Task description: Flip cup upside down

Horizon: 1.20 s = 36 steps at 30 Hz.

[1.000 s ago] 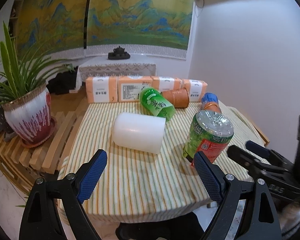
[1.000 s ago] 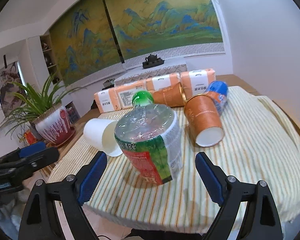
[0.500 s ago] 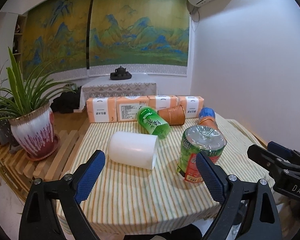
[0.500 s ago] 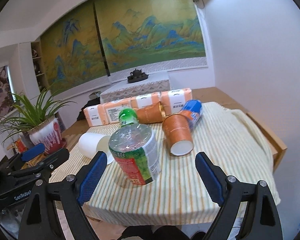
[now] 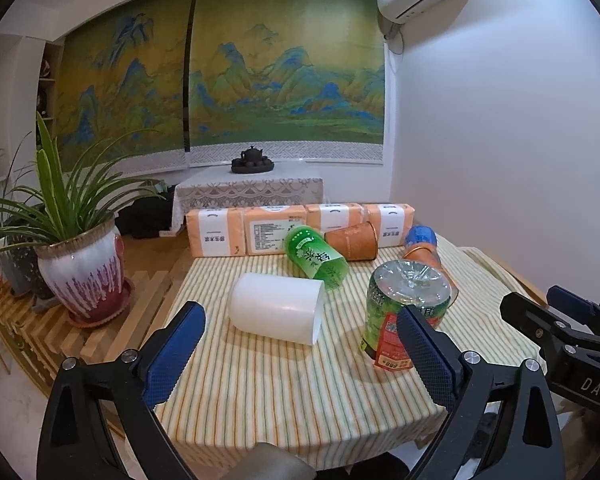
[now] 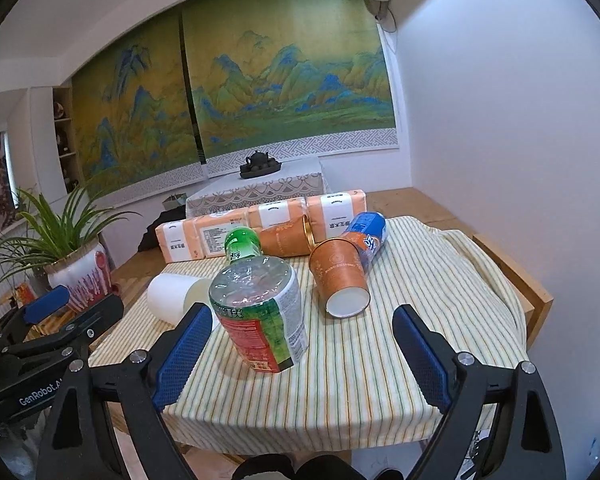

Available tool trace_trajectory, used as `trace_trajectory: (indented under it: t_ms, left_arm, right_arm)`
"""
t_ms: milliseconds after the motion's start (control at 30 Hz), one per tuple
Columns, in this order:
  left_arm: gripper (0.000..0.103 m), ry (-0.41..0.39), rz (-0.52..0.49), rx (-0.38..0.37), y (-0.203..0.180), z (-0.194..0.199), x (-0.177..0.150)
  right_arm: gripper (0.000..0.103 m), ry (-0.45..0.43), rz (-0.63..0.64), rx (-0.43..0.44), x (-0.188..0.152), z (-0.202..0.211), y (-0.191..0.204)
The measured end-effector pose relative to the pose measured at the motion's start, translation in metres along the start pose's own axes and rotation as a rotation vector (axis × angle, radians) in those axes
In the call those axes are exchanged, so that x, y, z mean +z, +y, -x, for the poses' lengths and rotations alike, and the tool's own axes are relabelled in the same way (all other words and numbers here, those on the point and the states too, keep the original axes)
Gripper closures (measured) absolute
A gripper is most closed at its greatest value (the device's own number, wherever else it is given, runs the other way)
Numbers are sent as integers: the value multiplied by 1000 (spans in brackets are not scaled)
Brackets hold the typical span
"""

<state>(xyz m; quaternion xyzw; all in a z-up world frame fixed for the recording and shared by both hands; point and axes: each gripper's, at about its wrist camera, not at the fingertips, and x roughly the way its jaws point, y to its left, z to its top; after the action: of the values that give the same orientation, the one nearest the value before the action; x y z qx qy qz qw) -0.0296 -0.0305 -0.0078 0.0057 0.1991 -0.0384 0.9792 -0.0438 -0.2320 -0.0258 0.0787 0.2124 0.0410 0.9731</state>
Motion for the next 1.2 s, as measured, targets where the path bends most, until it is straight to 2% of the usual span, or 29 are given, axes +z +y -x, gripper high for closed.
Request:
trace_trajectory:
  t_ms: [1200]
  left_arm:
    - [2, 21, 12, -11, 7, -9, 3]
  right_arm:
    - [11, 1, 12, -3, -1, -9, 6]
